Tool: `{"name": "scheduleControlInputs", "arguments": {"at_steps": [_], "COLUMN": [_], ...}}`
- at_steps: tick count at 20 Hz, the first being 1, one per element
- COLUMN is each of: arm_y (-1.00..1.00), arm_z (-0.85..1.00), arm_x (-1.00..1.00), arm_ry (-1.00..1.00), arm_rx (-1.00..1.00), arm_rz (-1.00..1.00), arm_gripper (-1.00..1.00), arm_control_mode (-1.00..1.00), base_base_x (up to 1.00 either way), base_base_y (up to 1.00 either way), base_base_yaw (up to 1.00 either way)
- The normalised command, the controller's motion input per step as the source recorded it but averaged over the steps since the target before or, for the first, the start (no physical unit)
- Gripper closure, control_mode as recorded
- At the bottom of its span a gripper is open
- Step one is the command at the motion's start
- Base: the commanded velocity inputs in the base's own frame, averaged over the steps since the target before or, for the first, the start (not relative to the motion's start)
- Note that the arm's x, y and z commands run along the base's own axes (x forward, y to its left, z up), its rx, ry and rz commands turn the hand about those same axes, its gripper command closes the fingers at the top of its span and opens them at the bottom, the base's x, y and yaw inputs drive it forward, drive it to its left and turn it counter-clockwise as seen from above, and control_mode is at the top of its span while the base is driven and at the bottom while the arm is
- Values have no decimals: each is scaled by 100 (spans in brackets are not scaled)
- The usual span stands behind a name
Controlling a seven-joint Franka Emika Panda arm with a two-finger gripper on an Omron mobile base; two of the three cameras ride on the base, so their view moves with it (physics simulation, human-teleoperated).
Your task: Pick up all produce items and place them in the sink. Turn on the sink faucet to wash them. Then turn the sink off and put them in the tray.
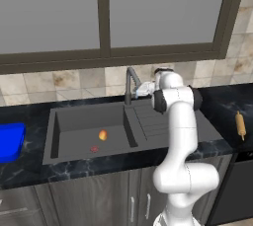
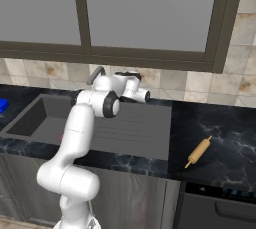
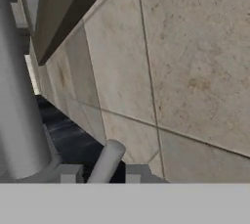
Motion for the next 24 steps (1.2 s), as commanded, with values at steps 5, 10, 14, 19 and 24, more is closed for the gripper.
{"name": "scheduleControlInputs", "arguments": {"at_steps": [5,10,14,19,24], "arm_y": [52,41,29,0,-11], "arm_z": [0,0,1,3,6], "arm_x": [13,16,17,7,2], "arm_ry": [-11,-9,-11,-15,-14], "arm_rx": [-7,-6,-5,-2,-3], "arm_rz": [29,22,16,11,6], "arm_gripper": [100,100,-100,-100,-100], "arm_control_mode": [-100,-100,-100,-100,-100], "base_base_x": [0,0,0,0,0], "base_base_y": [0,0,0,0,0], "base_base_yaw": [0,0,0,0,0]}}
